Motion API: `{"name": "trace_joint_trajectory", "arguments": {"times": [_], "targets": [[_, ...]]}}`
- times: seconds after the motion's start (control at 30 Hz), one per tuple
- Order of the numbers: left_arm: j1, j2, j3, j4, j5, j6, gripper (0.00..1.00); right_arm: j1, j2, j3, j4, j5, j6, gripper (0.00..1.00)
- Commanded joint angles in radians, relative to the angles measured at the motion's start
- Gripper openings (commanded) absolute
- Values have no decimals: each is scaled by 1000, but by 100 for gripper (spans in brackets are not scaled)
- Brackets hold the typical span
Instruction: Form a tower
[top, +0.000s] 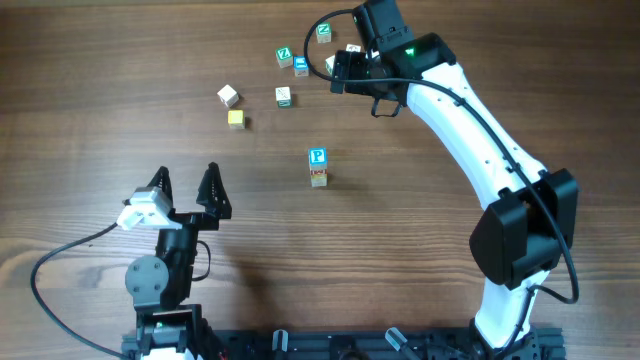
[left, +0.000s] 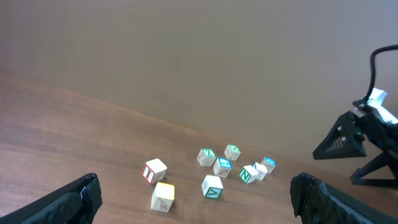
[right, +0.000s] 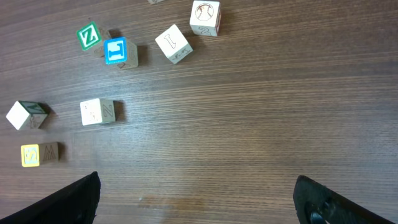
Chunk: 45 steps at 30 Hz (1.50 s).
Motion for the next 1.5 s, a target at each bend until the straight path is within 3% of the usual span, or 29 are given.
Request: {"name": "trace_joint_trajectory", "arguments": {"times": [0.0,0.33,1.3,1.47], "targets": [[5,-98,-5,-48,-9,13,100,2,13,4,2,13,-12,100],[3,-444,-5,-603,-55,14,100,2,13,4,2,13,-13,100],[3,-464,-5,-600,-55,39,100,2,16,4,2,13,-13,99],[3,-464,-5,-600,-55,39,100,-21,14,4,-24,84,-103,100]]}}
